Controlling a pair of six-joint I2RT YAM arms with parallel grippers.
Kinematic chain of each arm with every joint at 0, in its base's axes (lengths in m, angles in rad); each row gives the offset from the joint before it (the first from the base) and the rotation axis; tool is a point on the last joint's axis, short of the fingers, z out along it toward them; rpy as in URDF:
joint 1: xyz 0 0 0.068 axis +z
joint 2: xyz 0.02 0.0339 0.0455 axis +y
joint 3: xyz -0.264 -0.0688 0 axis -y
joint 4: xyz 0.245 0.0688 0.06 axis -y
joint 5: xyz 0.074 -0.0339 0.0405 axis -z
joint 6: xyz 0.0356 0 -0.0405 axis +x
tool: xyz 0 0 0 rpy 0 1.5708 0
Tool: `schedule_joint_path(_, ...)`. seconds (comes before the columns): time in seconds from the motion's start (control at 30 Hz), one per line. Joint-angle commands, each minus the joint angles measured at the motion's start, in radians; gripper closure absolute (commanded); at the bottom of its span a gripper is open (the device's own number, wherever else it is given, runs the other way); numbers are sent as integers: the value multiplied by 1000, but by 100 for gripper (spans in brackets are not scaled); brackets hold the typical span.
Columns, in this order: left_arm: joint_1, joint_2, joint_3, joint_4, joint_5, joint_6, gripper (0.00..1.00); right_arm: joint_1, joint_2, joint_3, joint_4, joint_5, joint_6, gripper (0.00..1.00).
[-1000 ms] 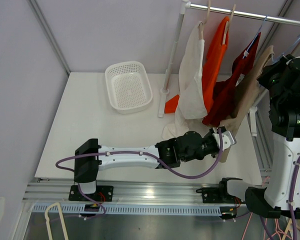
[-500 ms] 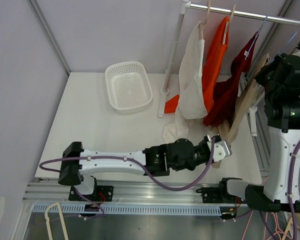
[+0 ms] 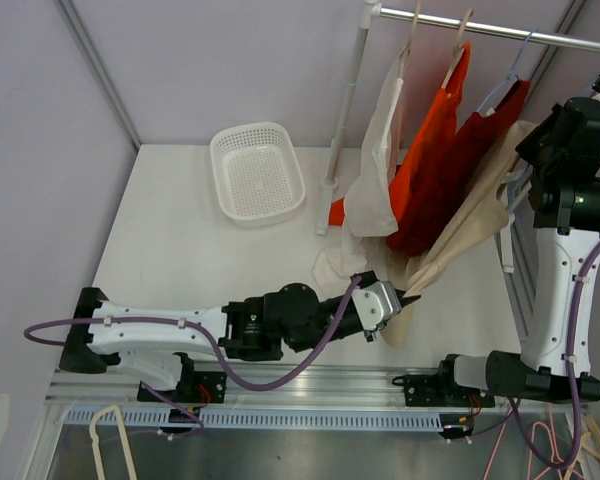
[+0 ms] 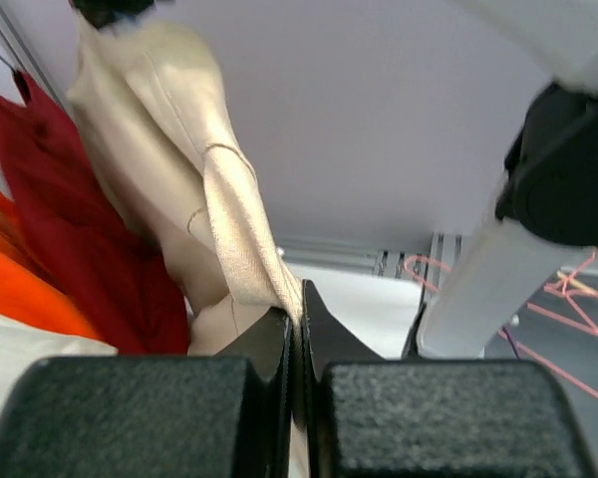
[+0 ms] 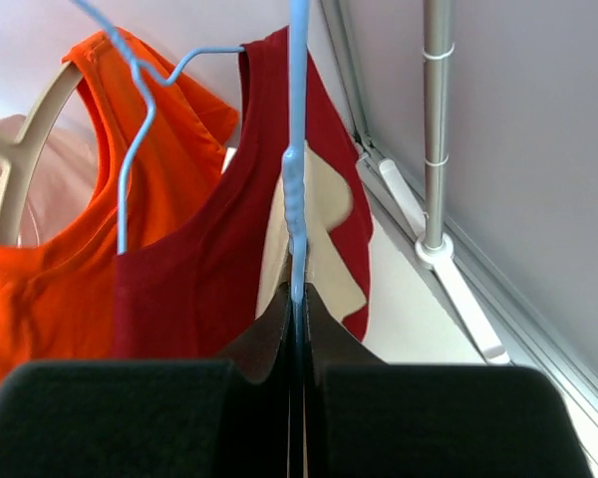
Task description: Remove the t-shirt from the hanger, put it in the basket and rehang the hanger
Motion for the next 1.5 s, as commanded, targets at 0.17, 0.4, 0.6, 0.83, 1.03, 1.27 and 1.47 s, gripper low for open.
schedule_joint_path(0.17,-26,-38,-209,115,93,-154,99,-123,70,121,83,-99,6,100)
schedule_joint_path(0.4,11,141,-146,132,-13,-176,99,-120,60,155,0,-173,17,100)
schedule_joint_path(0.6,205,362,232,-141,206,-352,99,-124,24,210,-168,-353,10,100)
schedule_joint_path(0.83,264,560,695,-404,184,-325,99,-94,-42,193,-226,-366,-26,100)
schedule_joint_path(1.03,265,403,487,-370,320,-385,99,-133,38,308,-182,-312,-147,100)
schedule_joint_path(1.27,268,263,493,-472,340,-300,99,-141,73,311,-63,-294,-167,100)
schedule_joint_path(1.47,412,195,666,-561,461,-378,99,-143,127,284,90,-285,-202,100)
